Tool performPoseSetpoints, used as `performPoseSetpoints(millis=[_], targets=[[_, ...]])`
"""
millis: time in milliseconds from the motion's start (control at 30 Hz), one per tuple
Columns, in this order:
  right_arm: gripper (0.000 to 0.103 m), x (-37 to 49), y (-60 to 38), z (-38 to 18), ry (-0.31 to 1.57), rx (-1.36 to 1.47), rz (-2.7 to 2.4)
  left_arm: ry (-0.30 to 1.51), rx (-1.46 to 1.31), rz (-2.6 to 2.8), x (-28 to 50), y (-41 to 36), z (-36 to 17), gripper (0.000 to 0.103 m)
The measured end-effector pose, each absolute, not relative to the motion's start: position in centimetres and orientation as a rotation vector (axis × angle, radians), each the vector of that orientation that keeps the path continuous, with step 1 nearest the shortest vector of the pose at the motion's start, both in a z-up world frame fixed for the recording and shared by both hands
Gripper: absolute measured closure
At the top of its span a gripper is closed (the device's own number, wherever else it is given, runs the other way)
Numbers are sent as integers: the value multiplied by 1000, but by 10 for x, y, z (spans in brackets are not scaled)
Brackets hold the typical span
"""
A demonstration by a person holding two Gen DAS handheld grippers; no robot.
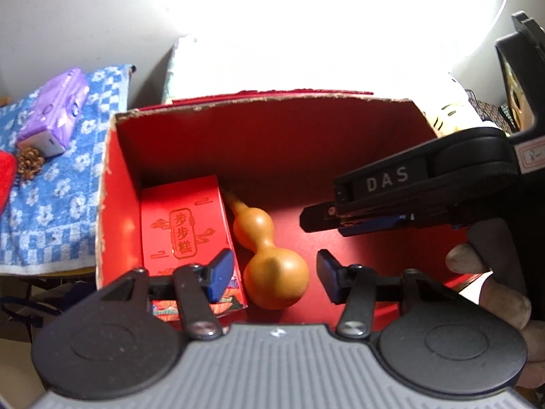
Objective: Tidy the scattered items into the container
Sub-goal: 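Lower the gourd beside the gift box and open the right gripper, then withdraw the right gripper up from the red cardboard box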
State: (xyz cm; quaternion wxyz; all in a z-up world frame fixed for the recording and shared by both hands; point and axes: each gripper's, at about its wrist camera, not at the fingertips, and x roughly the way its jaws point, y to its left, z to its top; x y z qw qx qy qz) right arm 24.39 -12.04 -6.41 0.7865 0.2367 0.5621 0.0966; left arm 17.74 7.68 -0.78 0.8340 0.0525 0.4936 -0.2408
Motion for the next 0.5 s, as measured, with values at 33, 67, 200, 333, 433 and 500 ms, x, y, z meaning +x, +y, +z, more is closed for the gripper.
performPoseSetpoints(millis=[33,67,200,333,433,500], targets=[[64,242,-121,-62,1205,506,213,1041,110,-499,174,76,-6,49],[63,240,-122,-60,1200,499,217,1038,107,-488,170,76,-6,49],[63,232,-123,-54,1180,454,219,1031,91,-432,161,72,-4,47],[58,224,-128,-52,1157,417,214,1028,87,-359,157,70,-6,44],[58,221,-132,-54,1155,415,223,1020,92,-307,154,68,-9,41],[58,220,-134,-54,1153,410,229,1015,93,-279,151,67,-8,39]])
